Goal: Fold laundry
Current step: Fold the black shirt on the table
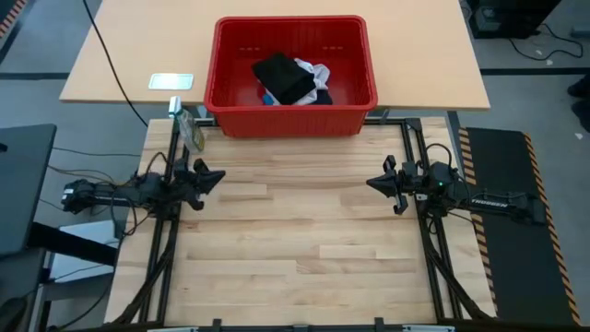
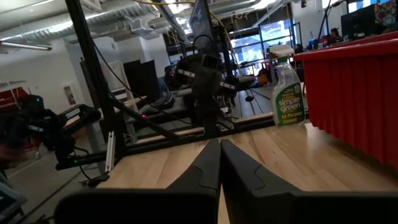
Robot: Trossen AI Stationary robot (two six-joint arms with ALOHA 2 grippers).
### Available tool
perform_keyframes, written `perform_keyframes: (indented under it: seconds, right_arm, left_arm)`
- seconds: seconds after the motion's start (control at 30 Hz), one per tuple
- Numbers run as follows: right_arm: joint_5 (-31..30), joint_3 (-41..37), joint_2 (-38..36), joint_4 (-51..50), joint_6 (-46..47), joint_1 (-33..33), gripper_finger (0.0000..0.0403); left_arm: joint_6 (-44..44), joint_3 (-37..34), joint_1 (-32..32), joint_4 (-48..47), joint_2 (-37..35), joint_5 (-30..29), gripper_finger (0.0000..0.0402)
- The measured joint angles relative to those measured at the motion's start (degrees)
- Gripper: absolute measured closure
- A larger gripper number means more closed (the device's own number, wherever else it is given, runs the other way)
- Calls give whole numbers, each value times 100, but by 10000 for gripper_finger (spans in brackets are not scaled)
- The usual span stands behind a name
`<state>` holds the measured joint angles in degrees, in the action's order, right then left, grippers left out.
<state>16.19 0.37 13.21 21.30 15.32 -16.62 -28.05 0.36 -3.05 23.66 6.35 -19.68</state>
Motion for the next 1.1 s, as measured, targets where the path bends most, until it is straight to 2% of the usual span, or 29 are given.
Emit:
perform_keyframes:
  seconds: [0.2,0.3,0.37,0.47,0.53,0.6,0.63,0.7,0.8,0.93,1.03,1.1]
  right_arm:
    - [-6,1,0,45,1,0,386]
    - [-3,-1,0,278,72,-1,386]
    - [31,0,0,617,699,11,386]
    - [-115,1,0,1155,1970,9,386]
    - [-241,1,-6,1433,2385,9,386]
    - [-513,1,-2,1428,2877,14,386]
    - [-636,0,3,1358,3419,15,386]
    - [-949,1,32,1196,4395,14,386]
    - [-1365,1,183,906,4904,-33,386]
    - [-1639,1,489,592,4474,-128,386]
    - [-2460,1,767,567,4687,-253,385]
    - [-2660,-1,889,868,4876,-386,379]
  left_arm:
    - [-1462,0,-7,1164,65,-30,381]
    - [-1543,60,-7,1259,237,-34,381]
    - [-1544,211,-9,1256,502,-280,381]
    - [-1517,575,-3,1314,1067,-1016,381]
    - [-1357,829,0,1271,1571,-1385,381]
    - [-1289,1130,12,1257,2142,-1831,381]
    - [-1300,1288,50,1258,2458,-2002,381]
    - [-1301,1624,201,1254,3088,-2037,381]
    - [-1286,2216,575,1158,4020,-1434,381]
    - [-1283,3277,1397,786,5115,-542,381]
    - [-978,4300,2256,31,5784,402,381]
    - [-712,5063,2914,-849,6199,1091,376]
